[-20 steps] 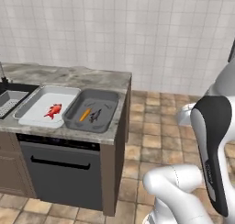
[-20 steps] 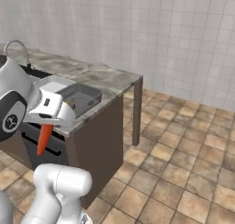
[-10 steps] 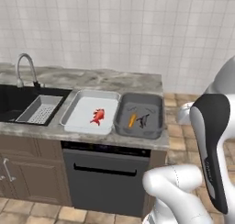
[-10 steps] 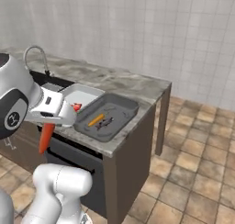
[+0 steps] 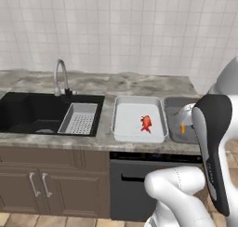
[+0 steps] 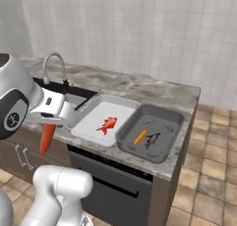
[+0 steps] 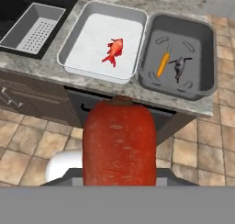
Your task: Place one carrot and one fish in each tupperware on the nearby counter, to pack two identical lunches.
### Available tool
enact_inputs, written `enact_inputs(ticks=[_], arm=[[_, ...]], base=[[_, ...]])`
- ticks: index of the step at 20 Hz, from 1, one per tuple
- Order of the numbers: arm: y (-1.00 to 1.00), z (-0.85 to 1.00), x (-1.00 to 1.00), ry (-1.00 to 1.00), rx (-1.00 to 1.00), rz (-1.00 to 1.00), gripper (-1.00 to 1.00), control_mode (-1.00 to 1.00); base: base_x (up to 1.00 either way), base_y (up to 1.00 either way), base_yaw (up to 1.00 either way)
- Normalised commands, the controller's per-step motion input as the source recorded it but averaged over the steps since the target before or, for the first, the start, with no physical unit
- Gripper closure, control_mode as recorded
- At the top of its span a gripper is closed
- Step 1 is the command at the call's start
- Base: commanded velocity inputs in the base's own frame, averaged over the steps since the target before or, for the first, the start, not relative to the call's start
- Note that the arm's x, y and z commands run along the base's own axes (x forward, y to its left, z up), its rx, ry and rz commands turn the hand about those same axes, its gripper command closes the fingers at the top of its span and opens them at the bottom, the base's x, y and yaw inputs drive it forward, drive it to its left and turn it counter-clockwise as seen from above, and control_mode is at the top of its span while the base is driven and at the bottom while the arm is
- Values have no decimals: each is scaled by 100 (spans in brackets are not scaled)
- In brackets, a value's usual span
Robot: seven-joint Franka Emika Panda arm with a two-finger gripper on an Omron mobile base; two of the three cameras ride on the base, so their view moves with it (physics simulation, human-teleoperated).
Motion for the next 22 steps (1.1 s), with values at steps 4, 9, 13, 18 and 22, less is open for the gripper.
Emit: enact_inputs(ticks=[4,9,13,18,22], arm=[[0,0,0,0,0,0,100,100],[0,0,0,0,0,0,100,100],[0,0,0,0,0,0,100,100],[26,-4,30,3,0,0,100,-100],[30,-17,71,4,0,0,100,-100]], base=[[34,65,-31],[11,16,-46],[29,24,-38],[19,17,-4],[0,0,0]])
